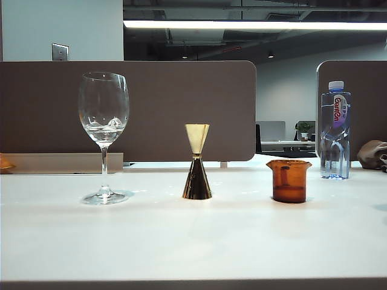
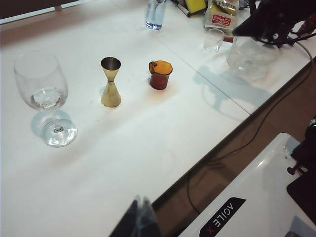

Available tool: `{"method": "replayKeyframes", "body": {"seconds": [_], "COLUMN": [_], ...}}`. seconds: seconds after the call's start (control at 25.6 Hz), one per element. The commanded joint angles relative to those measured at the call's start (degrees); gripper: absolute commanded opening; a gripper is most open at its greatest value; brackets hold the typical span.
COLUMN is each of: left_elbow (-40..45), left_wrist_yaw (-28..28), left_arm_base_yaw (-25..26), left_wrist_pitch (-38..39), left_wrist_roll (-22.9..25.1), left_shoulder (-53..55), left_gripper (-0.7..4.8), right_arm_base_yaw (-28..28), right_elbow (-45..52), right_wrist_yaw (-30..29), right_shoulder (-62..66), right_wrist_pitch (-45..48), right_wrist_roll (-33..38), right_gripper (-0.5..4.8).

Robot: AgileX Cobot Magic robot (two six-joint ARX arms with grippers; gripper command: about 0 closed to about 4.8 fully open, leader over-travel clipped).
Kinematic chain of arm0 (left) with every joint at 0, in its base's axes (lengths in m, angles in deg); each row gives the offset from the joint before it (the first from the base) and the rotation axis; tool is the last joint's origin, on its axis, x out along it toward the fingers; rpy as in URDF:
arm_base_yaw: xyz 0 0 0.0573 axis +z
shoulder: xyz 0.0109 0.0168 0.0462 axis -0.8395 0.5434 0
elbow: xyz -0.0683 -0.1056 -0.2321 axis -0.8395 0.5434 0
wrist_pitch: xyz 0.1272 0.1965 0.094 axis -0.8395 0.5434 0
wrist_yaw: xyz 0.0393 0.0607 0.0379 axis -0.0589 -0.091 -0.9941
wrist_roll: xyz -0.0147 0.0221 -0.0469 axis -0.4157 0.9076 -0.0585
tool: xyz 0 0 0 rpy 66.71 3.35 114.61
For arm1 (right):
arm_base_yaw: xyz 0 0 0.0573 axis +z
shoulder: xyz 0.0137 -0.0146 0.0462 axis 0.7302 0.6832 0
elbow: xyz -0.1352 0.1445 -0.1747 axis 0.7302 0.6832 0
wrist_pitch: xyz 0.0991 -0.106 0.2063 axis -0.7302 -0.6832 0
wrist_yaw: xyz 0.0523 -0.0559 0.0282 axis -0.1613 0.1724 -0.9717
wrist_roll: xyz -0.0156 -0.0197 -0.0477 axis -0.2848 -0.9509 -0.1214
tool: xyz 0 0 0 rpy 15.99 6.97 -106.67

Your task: Pick up the small amber measuring cup and pour the water in it into the jigger, then pick up the jigger and pour the water in it into the wine glass.

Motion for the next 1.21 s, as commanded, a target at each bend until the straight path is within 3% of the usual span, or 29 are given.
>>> {"method": "replayKeyframes", "body": {"seconds": [0.04,0.23,0.35,0.63,0.78,1.02,1.21], "left_elbow": [-0.2,-0.2,-0.2,-0.2,-0.2,-0.2,-0.2], "left_wrist_yaw": [0.2,0.2,0.2,0.2,0.2,0.2,0.2], "left_arm_base_yaw": [0.0,0.0,0.0,0.0,0.0,0.0,0.0], "left_wrist_pitch": [-0.4,-0.3,-0.4,-0.4,-0.4,-0.4,-0.4], "left_wrist_roll": [0.0,0.0,0.0,0.0,0.0,0.0,0.0], "left_shoulder": [0.0,0.1,0.0,0.0,0.0,0.0,0.0], "left_gripper": [-0.02,-0.02,-0.02,-0.02,-0.02,-0.02,-0.02], "right_arm_base_yaw": [0.3,0.5,0.8,1.5,1.5,2.0,2.1], "right_elbow": [-0.2,1.4,6.8,19.1,25.9,39.5,45.8], "right_wrist_yaw": [-3.5,-5.7,-8.9,-9.1,-9.1,-9.0,-9.1], "right_shoulder": [5.6,10.4,10.4,10.0,9.2,4.6,4.4], "right_wrist_pitch": [0.6,2.5,9.5,26.4,38.5,69.5,81.8], "right_wrist_roll": [1.0,1.2,1.3,3.3,9.9,24.6,26.2], "right_gripper": [-0.01,-0.01,-0.01,0.00,0.01,0.45,0.47]}}
